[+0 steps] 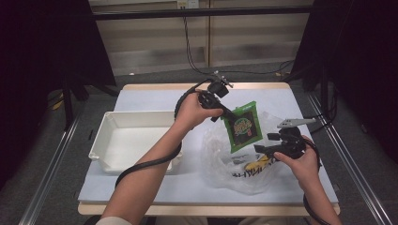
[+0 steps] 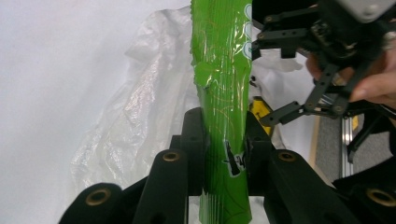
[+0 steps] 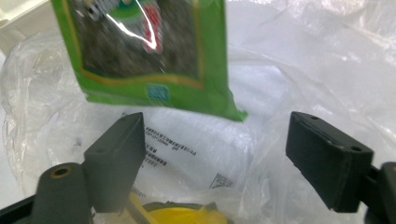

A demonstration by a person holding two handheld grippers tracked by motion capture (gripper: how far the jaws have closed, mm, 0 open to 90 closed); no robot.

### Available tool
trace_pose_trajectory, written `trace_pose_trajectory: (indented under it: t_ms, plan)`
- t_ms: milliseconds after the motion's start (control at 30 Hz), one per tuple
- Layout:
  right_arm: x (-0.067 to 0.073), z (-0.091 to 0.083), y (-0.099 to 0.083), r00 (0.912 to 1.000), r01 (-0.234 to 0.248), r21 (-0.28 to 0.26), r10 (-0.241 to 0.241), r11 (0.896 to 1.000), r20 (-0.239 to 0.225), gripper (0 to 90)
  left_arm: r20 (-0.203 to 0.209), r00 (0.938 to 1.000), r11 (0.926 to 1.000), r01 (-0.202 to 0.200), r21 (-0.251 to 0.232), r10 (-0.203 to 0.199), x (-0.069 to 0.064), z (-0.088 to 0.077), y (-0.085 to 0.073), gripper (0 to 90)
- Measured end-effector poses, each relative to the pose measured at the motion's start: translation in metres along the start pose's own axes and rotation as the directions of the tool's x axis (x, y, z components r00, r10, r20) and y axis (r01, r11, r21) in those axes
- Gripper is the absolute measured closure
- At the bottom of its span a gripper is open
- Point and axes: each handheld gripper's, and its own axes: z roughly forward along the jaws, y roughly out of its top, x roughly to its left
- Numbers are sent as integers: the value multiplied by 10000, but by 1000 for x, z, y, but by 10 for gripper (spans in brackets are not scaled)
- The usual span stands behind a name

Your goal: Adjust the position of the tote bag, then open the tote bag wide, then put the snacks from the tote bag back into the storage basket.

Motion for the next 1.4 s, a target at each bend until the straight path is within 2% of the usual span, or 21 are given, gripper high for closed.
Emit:
trace_pose_trajectory:
  t_ms: [67, 100, 267, 367, 433, 500, 600, 733, 800, 867, 900, 933, 1033, 1067, 1167, 1200, 1300, 1333, 1400]
  plan:
    - [0, 0, 0, 10000, -26, 6, 26, 10000, -48, 179, 2, 10000, 9999, -77, 74, 77, 0, -3, 1, 758]
    - [1, 1, 0, 10000, -9, 35, 10, 10000, -90, 160, -239, 9992, 9993, -310, 197, 315, -2, -8, 3, 757]
    - [7, 3, 2, 9998, 5, 39, -4, 10000, -192, 128, -452, 9984, 9992, -331, 237, 341, -5, -20, 5, 755]
    - [9, 4, 2, 9997, 121, 114, -118, 9999, -230, 101, -321, 9979, 9978, -553, 353, 564, -5, -28, 6, 755]
    - [9, 4, 2, 9995, 98, 100, -95, 9999, -291, 93, -328, 9982, 9983, -493, 309, 504, -5, -32, 5, 755]
    - [9, 4, 2, 9996, 25, 36, -24, 10000, -296, 75, -436, 9972, 9975, -588, 391, 605, -4, -37, 5, 755]
    - [9, 4, 2, 9993, 66, -13, -66, 10000, -368, 57, -216, 9980, 9979, -580, 273, 586, -2, -44, 4, 755]
    - [9, 5, 1, 9988, 93, 90, -88, 9999, -484, 40, -400, 9973, 9978, -599, 297, 610, 0, -54, 4, 755]
    - [8, 8, 0, 9986, 92, 185, -82, 9998, -520, 42, -443, 9960, 9959, -749, 516, 773, 4, -62, 3, 754]
    - [7, 8, -1, 9985, 108, 205, -97, 9997, -536, 43, -522, 9964, 9971, -639, 415, 661, 4, -63, 2, 754]
    - [8, 9, -1, 9981, 97, 300, -78, 9995, -609, 43, -504, 9957, 9956, -746, 562, 774, 6, -66, 2, 754]
    - [8, 9, -1, 9981, 97, 300, -78, 9995, -609, 43, -595, 9961, 9970, -622, 465, 650, 5, -67, 1, 754]
    - [9, 9, -1, 9978, 157, 359, -134, 9992, -651, 43, -679, 9946, 9955, -741, 595, 781, 10, -77, -4, 752]
    - [10, 9, -1, 9980, 141, 348, -120, 9993, -617, 43, -761, 9954, 9977, -552, 393, 581, 9, -79, -5, 752]
    - [9, 9, 0, 9978, 181, 329, -159, 9993, -649, 43, -868, 9935, 9961, -694, 546, 740, 11, -88, -7, 752]
    - [9, 9, 0, 9979, 181, 320, -160, 9993, -629, 43, -782, 9933, 9943, -800, 702, 854, 13, -91, -7, 752]
    - [8, 8, 0, 9979, 160, 298, -141, 9994, -630, 43, -929, 9921, 9951, -796, 578, 848, 14, -98, -7, 751]
    - [7, 8, -1, 9979, 150, 322, -129, 9994, -641, 43, -968, 9929, 9967, -639, 494, 684, 14, -101, -8, 751]
    - [7, 9, -1, 9979, 157, 318, -136, 9994, -627, 43, -1061, 9915, 9961, -701, 540, 756, 17, -106, -9, 750]
